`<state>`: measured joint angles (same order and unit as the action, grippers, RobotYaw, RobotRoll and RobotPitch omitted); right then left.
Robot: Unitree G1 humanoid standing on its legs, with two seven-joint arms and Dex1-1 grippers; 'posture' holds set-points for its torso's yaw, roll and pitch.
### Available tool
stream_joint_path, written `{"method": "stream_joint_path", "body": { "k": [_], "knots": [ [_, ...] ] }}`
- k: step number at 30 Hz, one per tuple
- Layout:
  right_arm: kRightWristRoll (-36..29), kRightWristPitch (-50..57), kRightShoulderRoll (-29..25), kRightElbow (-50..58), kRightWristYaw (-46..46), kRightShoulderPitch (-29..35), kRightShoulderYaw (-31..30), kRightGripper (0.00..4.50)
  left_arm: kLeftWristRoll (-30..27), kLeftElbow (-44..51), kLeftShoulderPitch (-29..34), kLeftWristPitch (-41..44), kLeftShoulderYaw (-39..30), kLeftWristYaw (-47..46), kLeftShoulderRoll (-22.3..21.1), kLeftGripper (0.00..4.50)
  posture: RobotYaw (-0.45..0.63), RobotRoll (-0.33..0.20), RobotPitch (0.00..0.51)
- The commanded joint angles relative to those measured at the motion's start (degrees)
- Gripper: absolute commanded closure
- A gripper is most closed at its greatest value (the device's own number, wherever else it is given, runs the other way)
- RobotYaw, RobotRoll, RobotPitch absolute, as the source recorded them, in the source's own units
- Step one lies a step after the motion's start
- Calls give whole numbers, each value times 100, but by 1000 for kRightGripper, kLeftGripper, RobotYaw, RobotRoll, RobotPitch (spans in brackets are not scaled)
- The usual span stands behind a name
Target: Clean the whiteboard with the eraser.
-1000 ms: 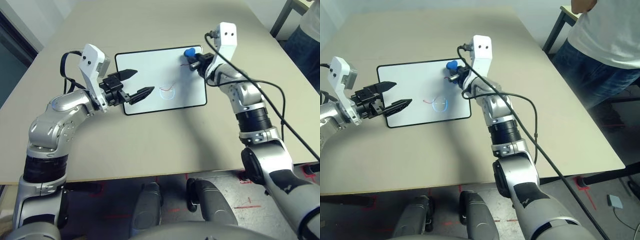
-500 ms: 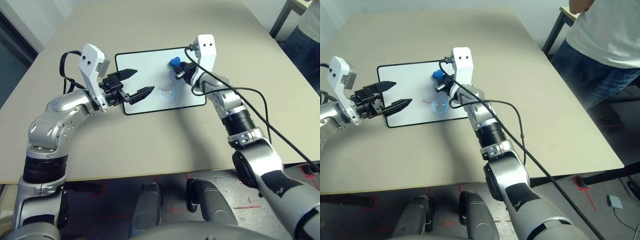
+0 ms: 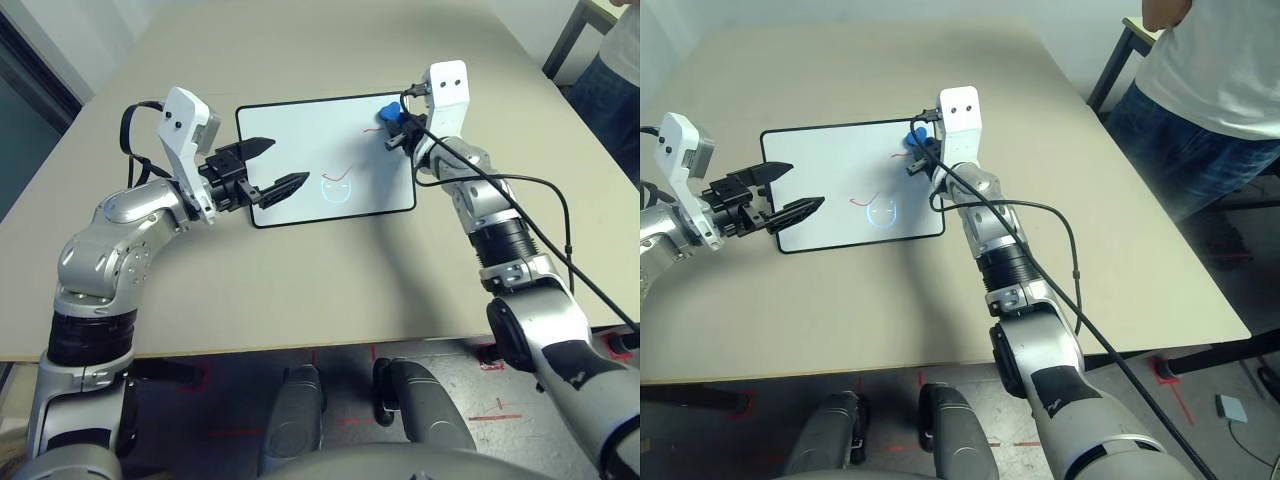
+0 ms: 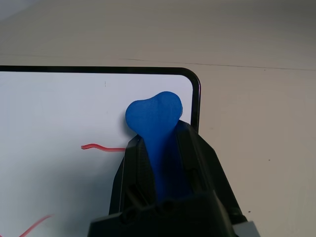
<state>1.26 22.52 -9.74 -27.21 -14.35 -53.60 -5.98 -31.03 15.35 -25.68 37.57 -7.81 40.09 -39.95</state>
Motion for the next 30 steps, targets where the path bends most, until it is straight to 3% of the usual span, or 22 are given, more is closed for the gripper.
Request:
{"method": "stream_joint_path", "body": {
  "k": [1,12,24,30],
  "knots": [
    [34,155,232,25,-99,213,-179,3646,41,-30,-21,11,37,30,-8,0,120,0,125],
    [79,323,676,171,-437,388,-549,3647,8,56,-20,94,-6,11,-46,0,135,0,131],
    [410,659,52,-148,233,118,-185,3647,32,-9,-46,55,15,63,-43,0,118,0,127],
    [420,865,57,-87,167,212,-257,3650,41,-59,-89,33,32,87,-28,0,115,0,126]
  ]
}}
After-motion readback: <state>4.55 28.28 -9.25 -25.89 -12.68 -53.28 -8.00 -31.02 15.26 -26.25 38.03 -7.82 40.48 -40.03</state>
